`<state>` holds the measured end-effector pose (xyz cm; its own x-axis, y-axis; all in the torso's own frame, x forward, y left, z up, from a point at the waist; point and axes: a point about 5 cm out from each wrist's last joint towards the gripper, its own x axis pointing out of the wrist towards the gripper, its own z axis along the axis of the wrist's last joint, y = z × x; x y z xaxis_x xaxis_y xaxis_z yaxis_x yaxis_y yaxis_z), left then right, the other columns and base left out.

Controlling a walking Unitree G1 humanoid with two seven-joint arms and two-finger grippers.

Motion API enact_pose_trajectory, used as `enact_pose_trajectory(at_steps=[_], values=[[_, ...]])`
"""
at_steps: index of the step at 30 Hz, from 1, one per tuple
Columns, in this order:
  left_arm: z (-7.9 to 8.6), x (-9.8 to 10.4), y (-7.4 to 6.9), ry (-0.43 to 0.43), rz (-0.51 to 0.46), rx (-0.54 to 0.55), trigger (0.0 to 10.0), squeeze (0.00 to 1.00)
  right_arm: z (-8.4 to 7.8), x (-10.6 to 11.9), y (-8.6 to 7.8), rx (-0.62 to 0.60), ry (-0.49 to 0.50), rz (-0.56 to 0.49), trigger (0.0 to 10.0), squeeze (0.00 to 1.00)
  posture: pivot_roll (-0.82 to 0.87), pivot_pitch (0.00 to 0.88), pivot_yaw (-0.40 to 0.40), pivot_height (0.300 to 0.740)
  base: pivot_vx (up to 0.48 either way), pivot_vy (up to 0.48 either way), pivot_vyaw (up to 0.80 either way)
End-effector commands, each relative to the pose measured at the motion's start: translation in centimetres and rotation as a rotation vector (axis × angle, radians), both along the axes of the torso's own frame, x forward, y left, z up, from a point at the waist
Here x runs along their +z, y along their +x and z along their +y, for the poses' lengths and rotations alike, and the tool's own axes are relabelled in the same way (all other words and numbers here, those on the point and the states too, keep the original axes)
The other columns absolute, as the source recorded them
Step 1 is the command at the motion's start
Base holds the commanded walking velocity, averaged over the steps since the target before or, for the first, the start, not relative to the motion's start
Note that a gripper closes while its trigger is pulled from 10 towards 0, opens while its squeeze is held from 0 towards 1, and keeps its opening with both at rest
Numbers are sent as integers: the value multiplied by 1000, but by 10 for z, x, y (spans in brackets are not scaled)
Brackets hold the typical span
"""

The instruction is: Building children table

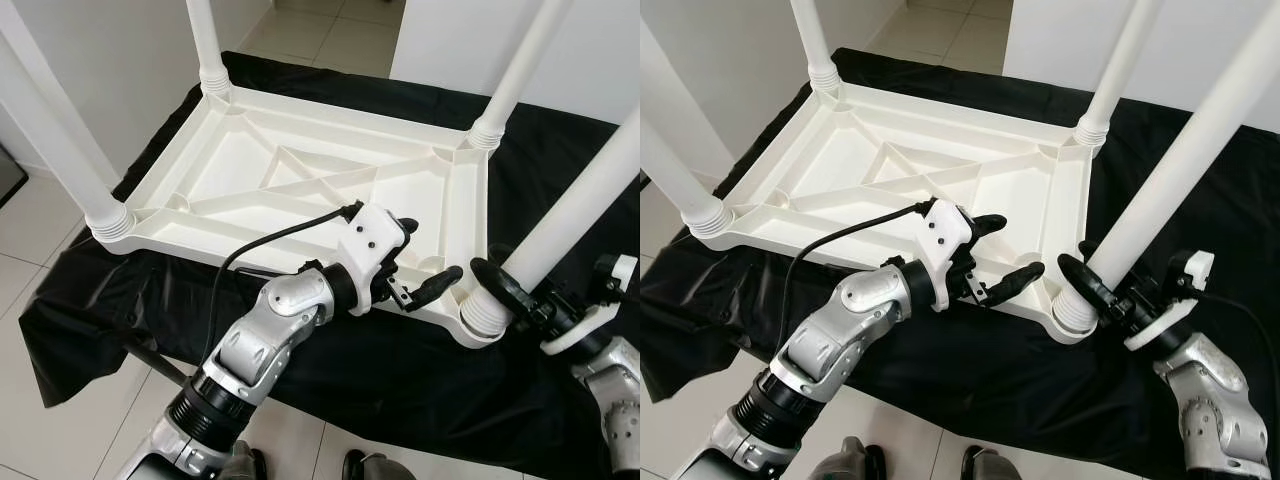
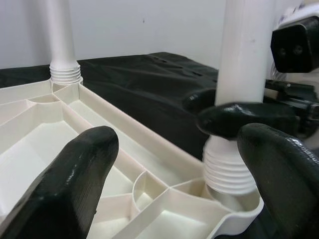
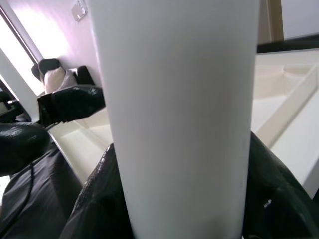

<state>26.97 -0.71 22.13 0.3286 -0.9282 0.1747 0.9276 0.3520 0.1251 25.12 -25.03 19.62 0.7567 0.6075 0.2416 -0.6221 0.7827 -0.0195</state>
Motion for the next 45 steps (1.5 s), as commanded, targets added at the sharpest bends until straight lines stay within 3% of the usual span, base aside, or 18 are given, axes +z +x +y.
enact_pose_trajectory(at_steps=[1,11,18,31,42,43,44,45], values=[[1,5,-1,-6,26,-118,10000,0,1,15,5,-4,-66,-33,10000,0,49,144,-19,740,0,0,0],[5,34,4,-95,98,-234,10000,0,14,26,20,58,-190,-3,10000,0,62,134,-47,740,0,0,0],[2,57,0,-139,121,-351,10000,0,35,24,25,231,-269,41,10000,0,72,133,-59,740,0,0,0],[-4,86,10,-149,112,-391,10000,0,53,20,28,394,-344,78,10000,0,86,125,-64,740,0,0,0],[-12,89,9,-92,118,-442,10000,0,57,13,26,433,-386,103,10000,0,80,127,-55,740,0,0,0],[-13,85,7,-70,126,-459,9608,0,56,12,26,425,-389,107,10000,0,78,128,-55,740,0,0,0],[-14,84,6,-64,128,-464,4314,0,56,12,26,426,-387,109,10000,0,78,128,-55,740,0,0,0],[-14,84,6,-64,128,-464,4314,0,56,12,26,426,-387,109,10000,0,78,128,-55,740,0,0,0]])
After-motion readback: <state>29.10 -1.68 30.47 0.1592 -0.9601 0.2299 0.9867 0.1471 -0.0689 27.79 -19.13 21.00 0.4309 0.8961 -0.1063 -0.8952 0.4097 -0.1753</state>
